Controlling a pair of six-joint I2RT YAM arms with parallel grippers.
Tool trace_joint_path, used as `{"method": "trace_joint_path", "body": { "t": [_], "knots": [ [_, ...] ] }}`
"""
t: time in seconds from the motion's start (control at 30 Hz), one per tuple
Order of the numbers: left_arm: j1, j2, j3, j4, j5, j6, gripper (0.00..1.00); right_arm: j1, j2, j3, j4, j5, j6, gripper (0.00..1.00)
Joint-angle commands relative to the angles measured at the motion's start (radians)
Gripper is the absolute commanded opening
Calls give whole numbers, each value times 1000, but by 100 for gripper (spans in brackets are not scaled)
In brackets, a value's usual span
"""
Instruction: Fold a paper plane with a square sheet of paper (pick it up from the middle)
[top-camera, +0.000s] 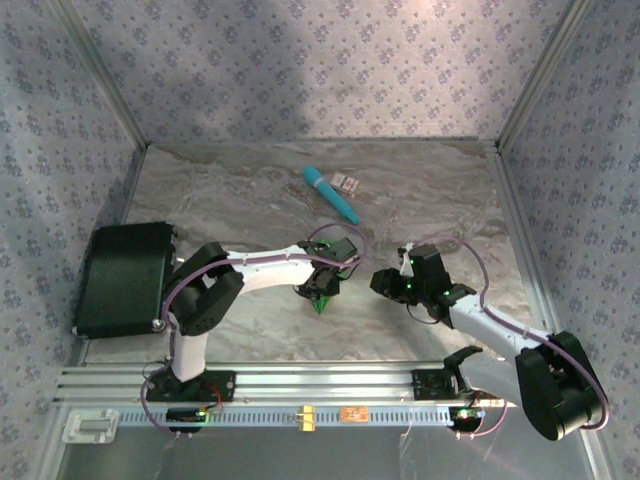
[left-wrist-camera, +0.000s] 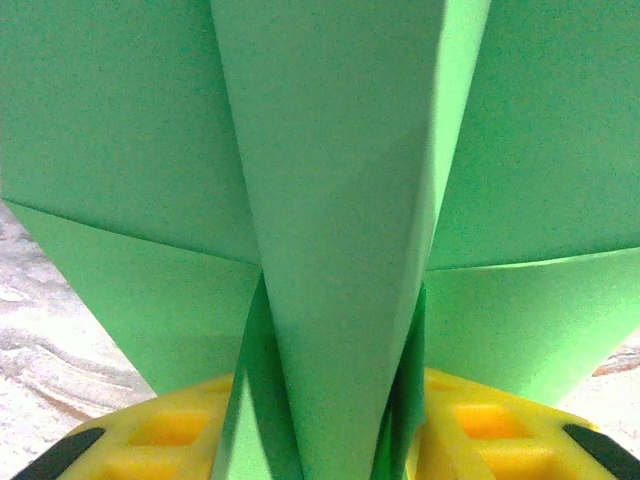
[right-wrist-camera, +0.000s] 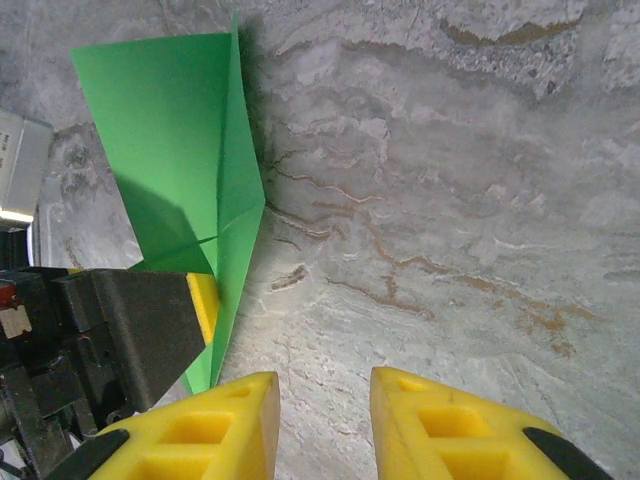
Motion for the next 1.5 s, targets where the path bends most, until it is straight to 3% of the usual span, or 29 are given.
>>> {"method": "trace_joint_path", "body": {
  "t": [0.0,0.87,1.1,1.27,1.47],
  "knots": [
    [-9,36,6,-36,7,-2,40,-7,-17,-8,-21,-12,-10,31],
    [-8,-121,-13,-25,-5,-16,46,-8,-45,15,-75,19,-10,32],
    [-8,-266,-74,-15,-92,1,48,-20,-71,74,-164,68,-62,33],
    [31,-429,-149,13,-158,59,54,-25,-110,136,-233,129,-111,41],
    [165,-595,-293,119,-60,136,53,-21,-131,201,-253,168,-176,55]
  ]
}}
